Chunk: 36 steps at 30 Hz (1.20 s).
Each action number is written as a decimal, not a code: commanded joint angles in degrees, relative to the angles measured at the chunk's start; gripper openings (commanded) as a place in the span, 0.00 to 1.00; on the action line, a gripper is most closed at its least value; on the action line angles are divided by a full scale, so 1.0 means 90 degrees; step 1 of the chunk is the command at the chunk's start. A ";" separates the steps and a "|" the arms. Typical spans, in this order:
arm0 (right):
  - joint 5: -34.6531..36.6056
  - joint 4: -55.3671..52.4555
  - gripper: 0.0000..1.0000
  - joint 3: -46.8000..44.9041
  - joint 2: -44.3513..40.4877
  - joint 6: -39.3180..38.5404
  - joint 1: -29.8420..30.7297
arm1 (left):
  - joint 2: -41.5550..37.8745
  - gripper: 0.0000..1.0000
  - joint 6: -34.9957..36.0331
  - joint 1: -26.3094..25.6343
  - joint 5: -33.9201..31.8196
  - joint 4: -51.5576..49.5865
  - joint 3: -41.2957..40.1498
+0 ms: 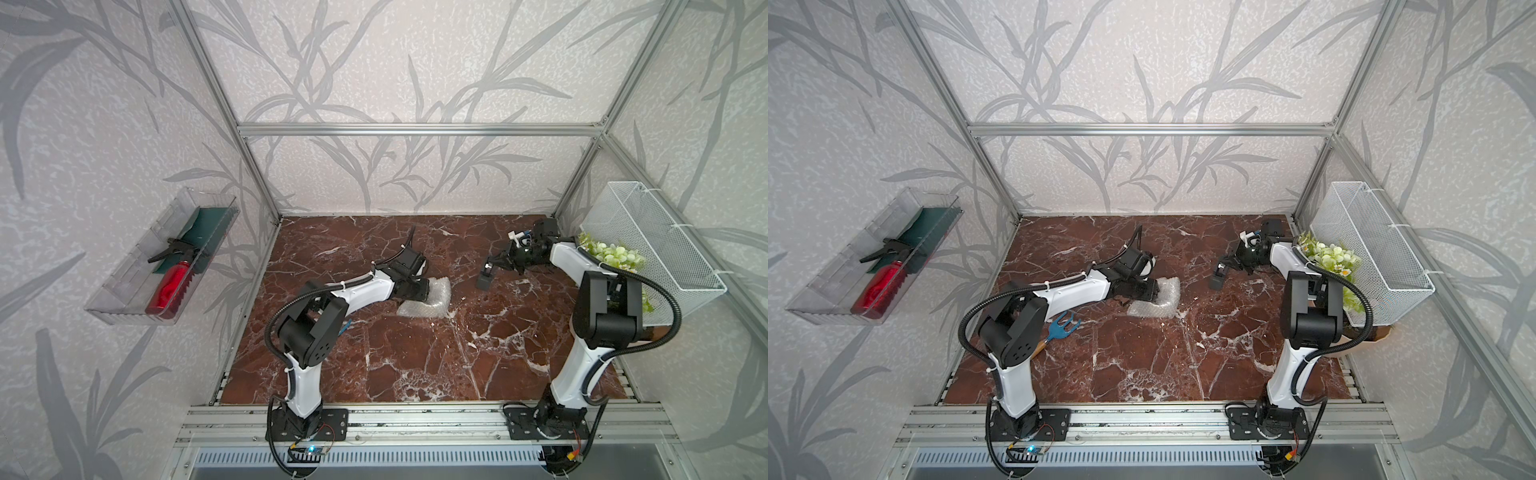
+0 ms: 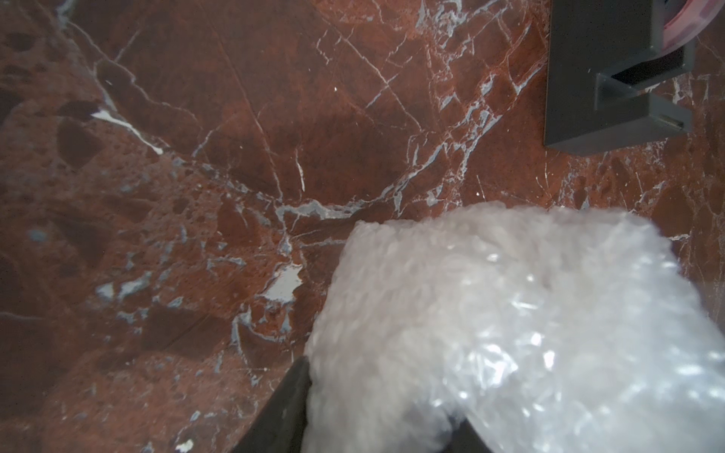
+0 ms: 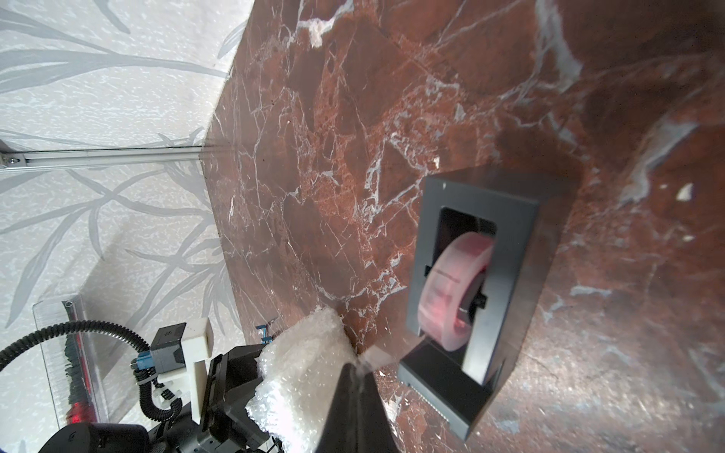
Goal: Wrap mugs in bubble wrap
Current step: Tear off the tape using the Tape Cutter.
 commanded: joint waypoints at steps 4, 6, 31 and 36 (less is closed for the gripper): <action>-0.0394 0.0000 0.00 0.0127 -0.0424 0.0091 0.0016 | 0.0220 0.42 0.0071 -0.0063 0.0026 -0.0377 -0.0067; -0.0424 0.0012 0.00 0.0030 -0.0529 0.0113 0.0019 | 0.0211 0.42 0.0071 -0.0059 0.0032 -0.0375 -0.0068; -0.0544 0.0111 0.00 -0.1004 -0.1420 0.0274 0.0192 | 0.0229 0.42 0.0071 -0.0066 0.0059 -0.0355 -0.0073; -0.0456 0.0328 0.00 -0.1775 -0.1725 0.0397 0.0388 | 0.0235 0.42 0.0077 -0.0065 0.0077 -0.0341 -0.0079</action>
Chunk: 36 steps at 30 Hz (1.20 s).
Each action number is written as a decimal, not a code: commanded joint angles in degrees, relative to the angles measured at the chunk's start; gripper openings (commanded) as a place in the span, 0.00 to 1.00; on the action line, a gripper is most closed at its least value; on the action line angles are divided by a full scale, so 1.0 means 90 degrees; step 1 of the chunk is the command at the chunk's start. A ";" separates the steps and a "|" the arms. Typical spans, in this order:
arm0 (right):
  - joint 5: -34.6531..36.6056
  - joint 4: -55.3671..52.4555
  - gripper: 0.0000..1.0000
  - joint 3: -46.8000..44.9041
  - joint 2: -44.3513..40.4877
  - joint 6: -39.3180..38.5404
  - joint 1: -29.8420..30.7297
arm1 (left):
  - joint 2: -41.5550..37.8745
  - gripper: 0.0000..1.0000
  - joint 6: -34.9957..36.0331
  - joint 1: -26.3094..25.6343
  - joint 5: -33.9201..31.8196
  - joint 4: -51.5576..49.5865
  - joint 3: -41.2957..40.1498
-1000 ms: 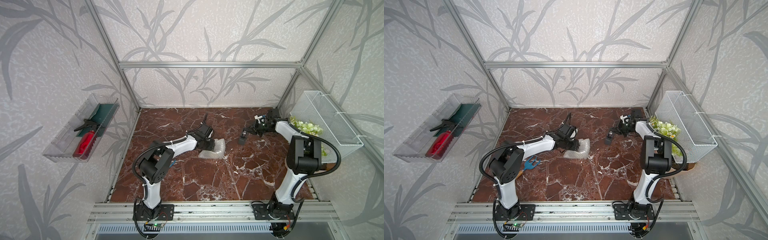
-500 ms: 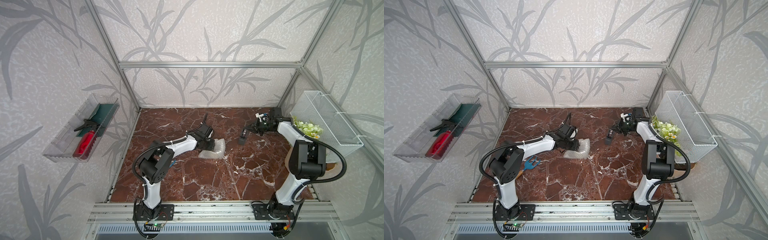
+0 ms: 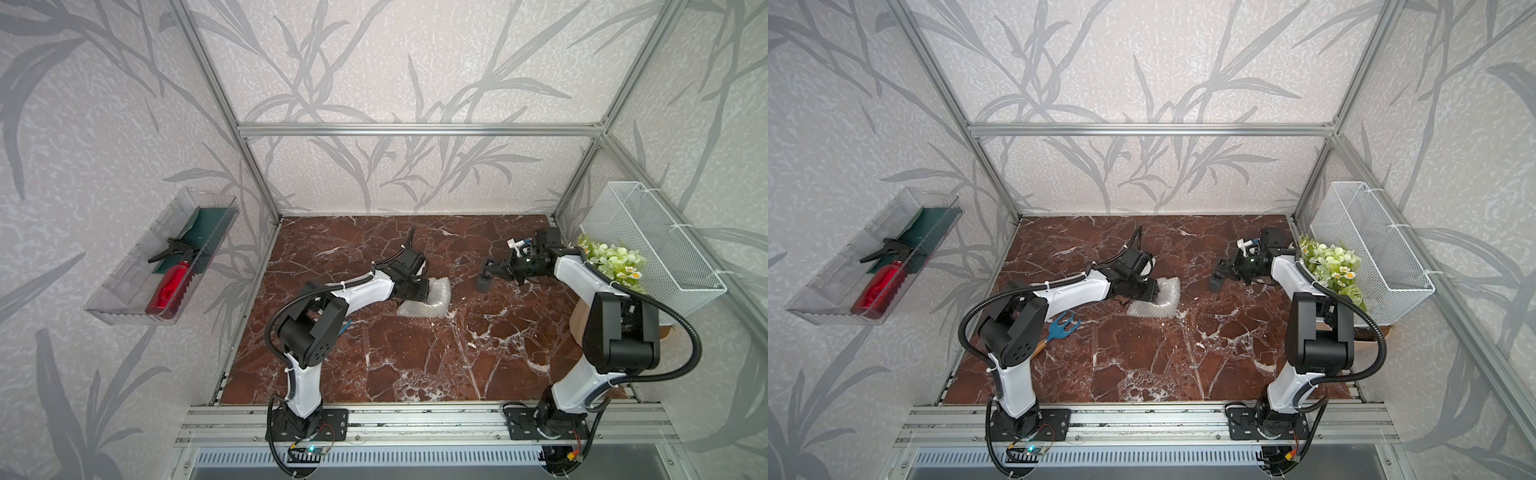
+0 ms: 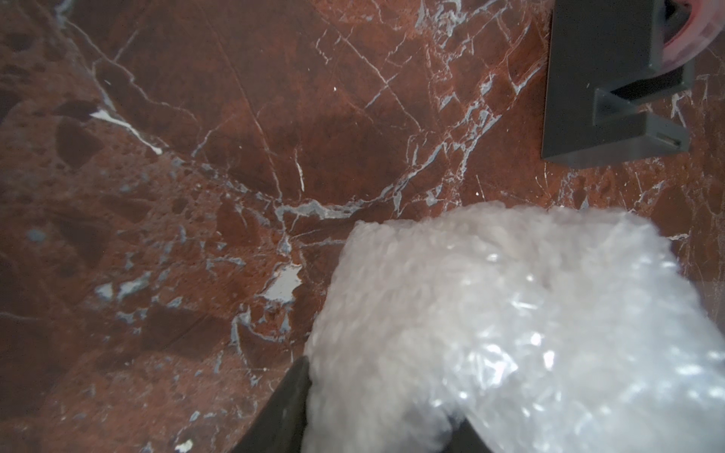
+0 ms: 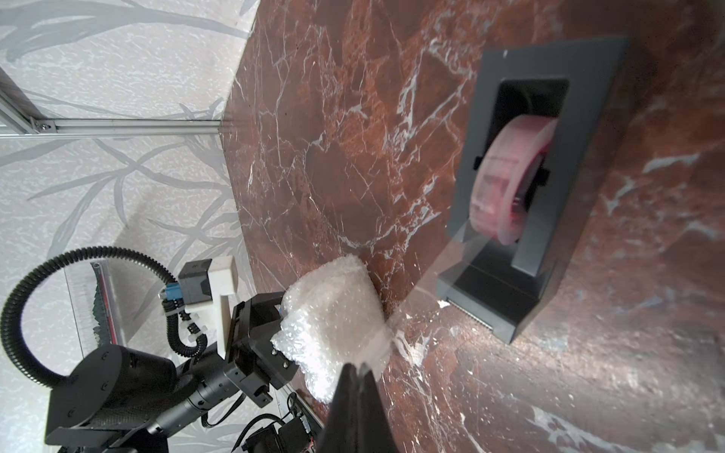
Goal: Wrap mugs in bubble wrap
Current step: Tear off the tape using the Tape Cutter.
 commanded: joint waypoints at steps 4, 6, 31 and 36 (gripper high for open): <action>-0.0163 0.0439 0.00 -0.0829 -0.0401 0.0242 0.0221 | 0.0240 0.42 0.0072 -0.0058 0.0070 -0.0335 -0.0081; -0.0139 0.0615 0.00 -0.1040 -0.0386 0.0322 0.0298 | 0.0240 0.42 0.0070 -0.0058 0.0071 -0.0344 -0.0081; 0.2401 0.1205 0.00 -0.2476 -0.0523 0.0697 0.1242 | 0.0126 0.42 0.0132 -0.0060 0.0102 -0.0275 -0.0171; 0.2436 0.0935 0.00 -0.2396 -0.0291 0.0369 0.1115 | 0.0172 0.42 0.0134 -0.0063 0.0124 -0.0240 -0.0176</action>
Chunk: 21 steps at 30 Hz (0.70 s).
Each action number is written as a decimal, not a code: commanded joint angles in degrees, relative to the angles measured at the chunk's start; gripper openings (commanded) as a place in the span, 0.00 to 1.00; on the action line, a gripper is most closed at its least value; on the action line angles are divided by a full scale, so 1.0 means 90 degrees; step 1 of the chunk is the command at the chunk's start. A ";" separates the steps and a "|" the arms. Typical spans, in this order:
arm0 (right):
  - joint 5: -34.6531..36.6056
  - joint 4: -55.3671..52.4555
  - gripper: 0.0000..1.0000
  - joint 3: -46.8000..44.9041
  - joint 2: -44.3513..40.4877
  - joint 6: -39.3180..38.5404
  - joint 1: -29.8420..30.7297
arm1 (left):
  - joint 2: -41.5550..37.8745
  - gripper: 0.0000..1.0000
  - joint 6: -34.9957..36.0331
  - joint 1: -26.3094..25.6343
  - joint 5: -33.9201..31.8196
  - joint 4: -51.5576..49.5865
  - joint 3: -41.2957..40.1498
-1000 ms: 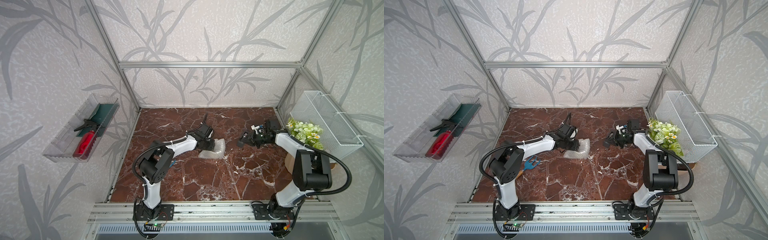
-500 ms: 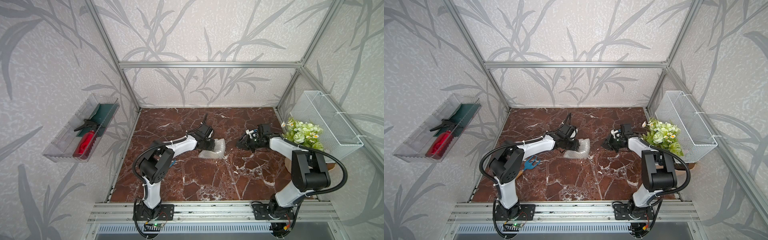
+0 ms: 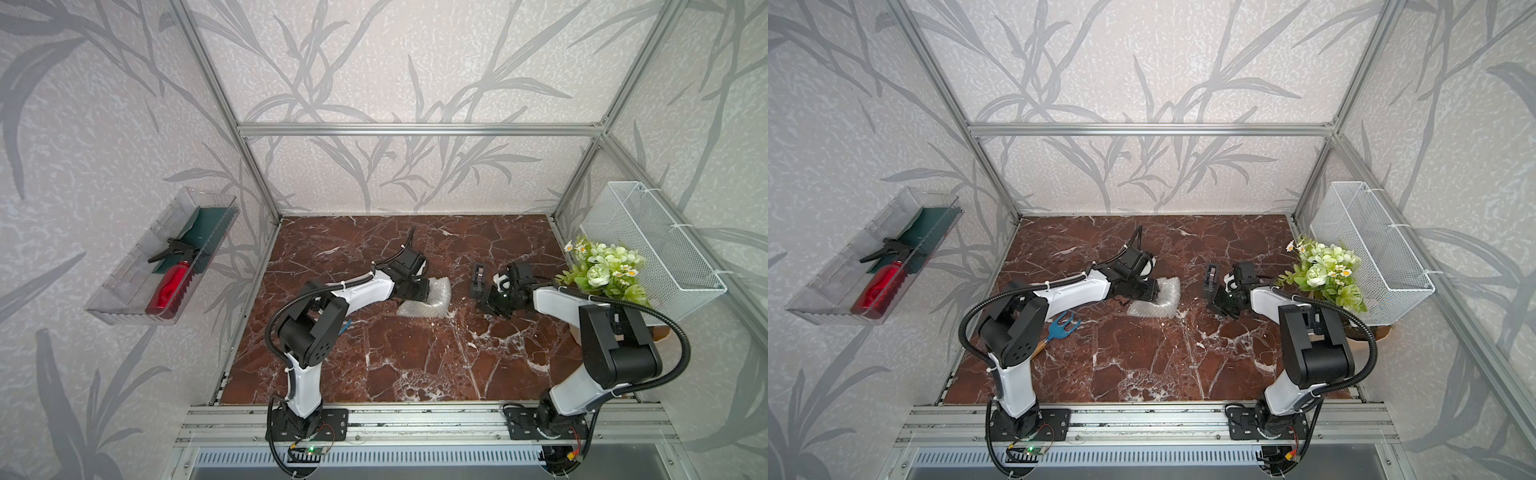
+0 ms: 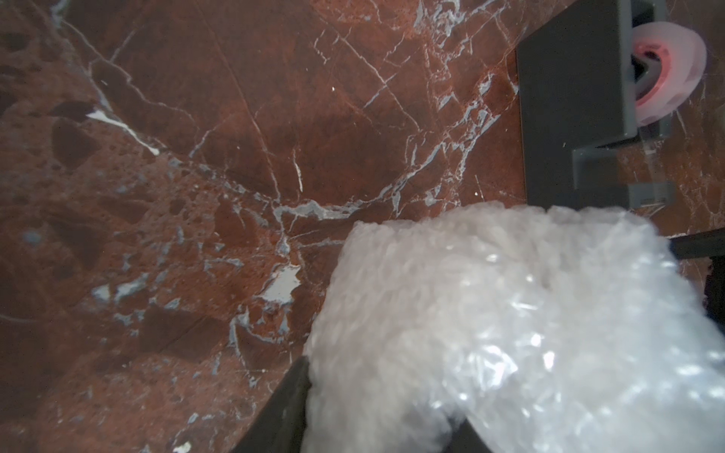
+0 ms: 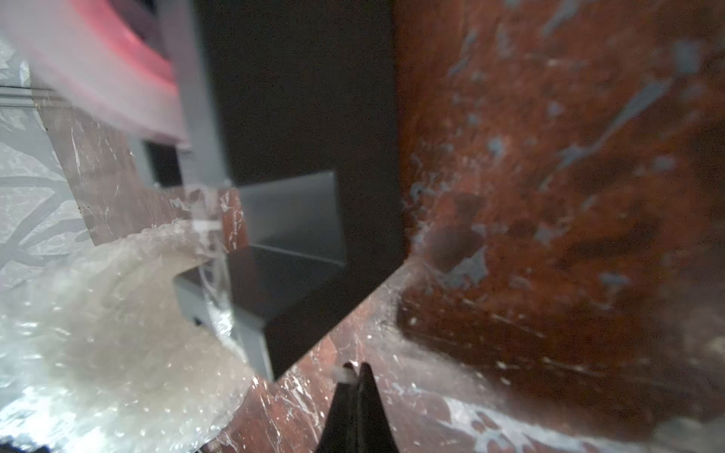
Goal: Wrap mugs in bubble wrap
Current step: Tear off the tape using the Tape Cutter.
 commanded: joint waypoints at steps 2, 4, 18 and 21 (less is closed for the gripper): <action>0.0215 -0.0690 0.00 -0.0043 0.0185 -0.0245 -0.0082 | 0.0155 0.42 0.0106 -0.0061 0.0101 -0.0218 -0.0193; -0.0027 -0.0497 0.00 -0.0068 0.0220 -0.0184 -0.0143 | 0.0152 0.42 0.0094 -0.0062 0.0109 -0.0216 -0.0216; -0.1209 -0.1222 0.00 0.0879 -0.0667 0.0010 -0.0148 | 0.0147 0.42 0.0088 -0.0061 0.0157 -0.0167 -0.0235; -0.1198 -0.1291 0.00 0.1126 -0.0599 0.0000 -0.0148 | 0.0115 0.42 0.0079 -0.0058 0.0151 -0.0148 -0.0268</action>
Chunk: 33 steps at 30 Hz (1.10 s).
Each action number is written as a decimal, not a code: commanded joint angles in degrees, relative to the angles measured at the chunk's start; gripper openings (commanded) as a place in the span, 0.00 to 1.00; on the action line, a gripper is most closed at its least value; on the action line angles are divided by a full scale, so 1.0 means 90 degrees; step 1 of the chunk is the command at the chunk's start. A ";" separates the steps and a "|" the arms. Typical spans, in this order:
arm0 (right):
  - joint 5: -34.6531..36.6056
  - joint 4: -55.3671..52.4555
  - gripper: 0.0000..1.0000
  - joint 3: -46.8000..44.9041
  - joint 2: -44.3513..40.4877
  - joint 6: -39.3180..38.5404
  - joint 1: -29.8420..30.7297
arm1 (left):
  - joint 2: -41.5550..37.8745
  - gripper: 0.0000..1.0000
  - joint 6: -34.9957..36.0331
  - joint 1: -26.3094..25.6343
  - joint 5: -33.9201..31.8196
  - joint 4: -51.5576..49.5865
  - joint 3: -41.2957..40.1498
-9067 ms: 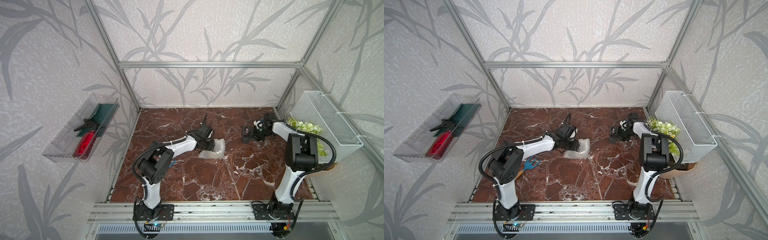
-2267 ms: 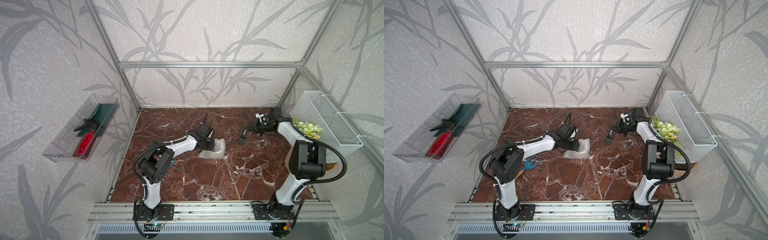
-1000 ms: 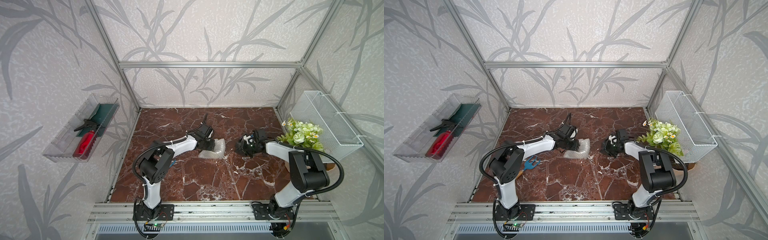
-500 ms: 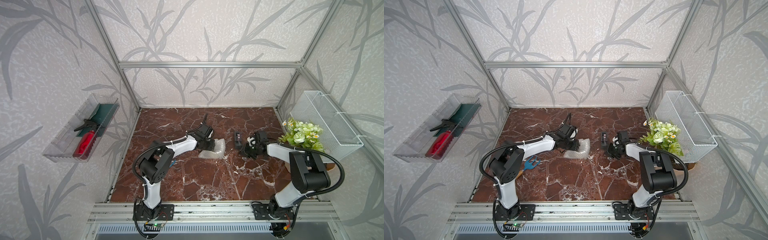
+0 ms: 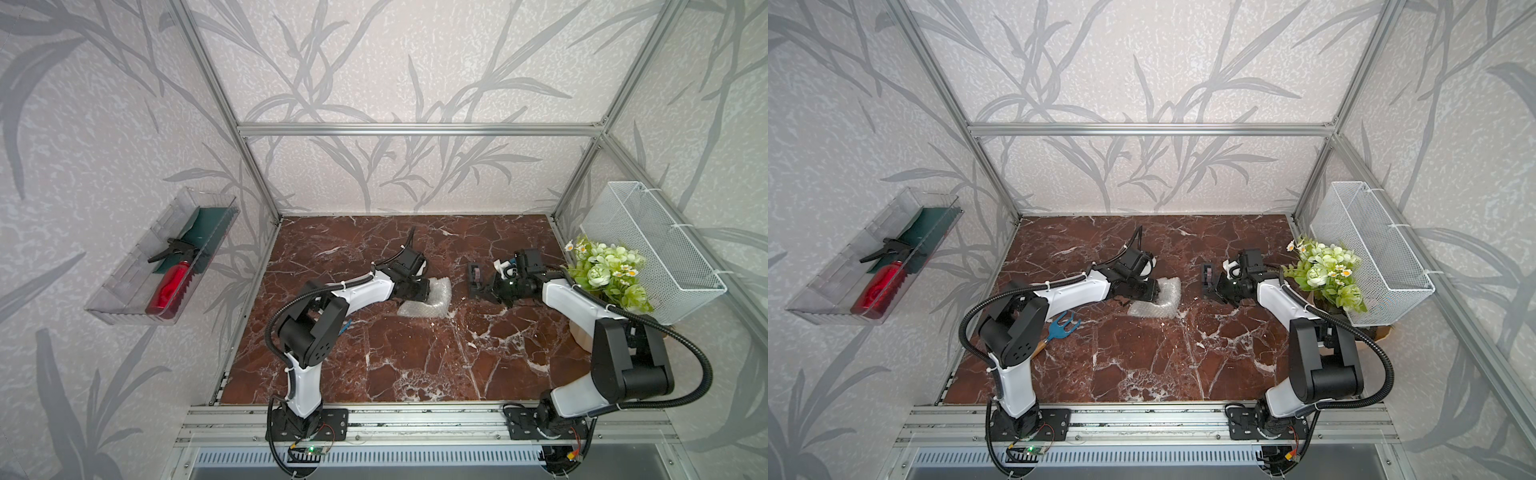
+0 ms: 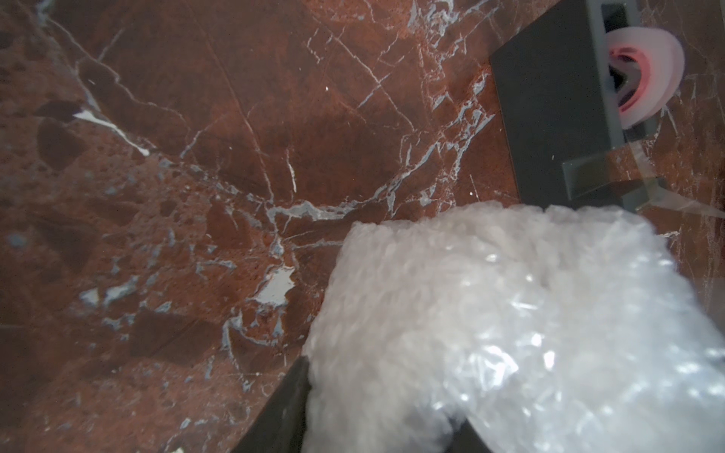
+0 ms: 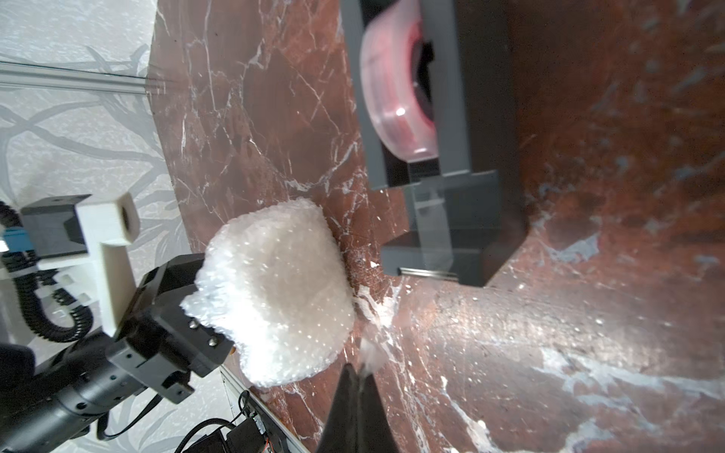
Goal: Wrap mugs in bubble wrap
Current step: Tear off the tape using the Tape Cutter.
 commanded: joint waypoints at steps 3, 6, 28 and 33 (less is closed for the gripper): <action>-0.0206 -0.0350 0.00 0.0423 0.0081 0.0021 -0.0020 | 0.0090 0.42 0.0072 -0.0065 0.0079 -0.0243 -0.0244; -0.0214 -0.0391 0.00 0.0598 0.0120 0.0008 -0.0029 | 0.0087 0.42 0.0063 -0.0070 0.0086 -0.0237 -0.0255; 0.0164 0.0570 0.00 -0.1186 0.0704 0.0259 0.0150 | 0.0163 0.42 0.0060 -0.0070 0.0141 -0.0201 -0.0236; 0.0874 0.0600 0.00 -0.1188 0.0985 0.0334 0.0091 | 0.0146 0.42 0.0062 -0.0066 0.0099 -0.0236 -0.0239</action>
